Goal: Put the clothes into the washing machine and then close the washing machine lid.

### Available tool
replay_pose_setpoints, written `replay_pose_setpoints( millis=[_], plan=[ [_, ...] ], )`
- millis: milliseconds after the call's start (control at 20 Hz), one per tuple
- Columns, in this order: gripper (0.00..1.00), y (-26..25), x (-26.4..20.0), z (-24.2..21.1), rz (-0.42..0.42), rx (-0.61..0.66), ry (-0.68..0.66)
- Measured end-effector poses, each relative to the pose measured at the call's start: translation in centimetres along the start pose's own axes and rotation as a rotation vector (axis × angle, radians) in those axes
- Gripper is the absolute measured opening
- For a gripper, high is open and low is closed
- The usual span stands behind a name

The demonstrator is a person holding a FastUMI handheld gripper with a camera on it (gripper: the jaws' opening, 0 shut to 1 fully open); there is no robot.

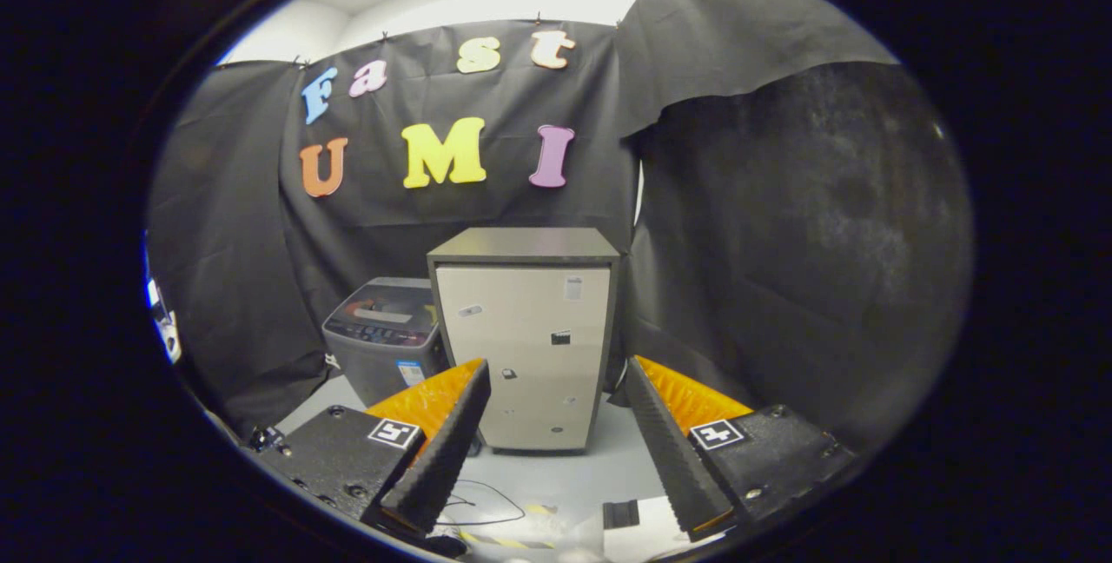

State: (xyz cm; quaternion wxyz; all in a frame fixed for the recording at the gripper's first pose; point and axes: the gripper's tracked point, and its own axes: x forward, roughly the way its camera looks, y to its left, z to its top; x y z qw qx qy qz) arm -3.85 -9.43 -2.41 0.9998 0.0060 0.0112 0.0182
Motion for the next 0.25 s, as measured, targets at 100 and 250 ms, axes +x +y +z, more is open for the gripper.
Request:
replay_pose_setpoints(
  millis=[100,250],
  plan=[
    [0.98,0.1,-0.18,0.18,0.004,-0.003,-0.006],
    [0.98,0.2,-0.31,-0.15,0.005,-0.005,0.001]
  ],
)
